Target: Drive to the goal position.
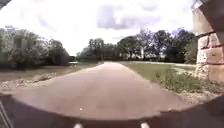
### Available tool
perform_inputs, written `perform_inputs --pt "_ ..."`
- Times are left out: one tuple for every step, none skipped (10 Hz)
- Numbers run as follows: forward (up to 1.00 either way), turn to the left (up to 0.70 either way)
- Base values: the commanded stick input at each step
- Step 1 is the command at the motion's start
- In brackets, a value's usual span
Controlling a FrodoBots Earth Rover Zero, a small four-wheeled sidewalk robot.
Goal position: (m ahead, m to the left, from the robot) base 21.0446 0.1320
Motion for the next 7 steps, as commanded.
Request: perform_inputs --pt "1.0 0.0" --pt "1.0 0.0" --pt "1.0 0.0" --pt "1.0 0.0" --pt "1.0 0.0" --pt "1.0 0.0" --pt "1.0 0.0"
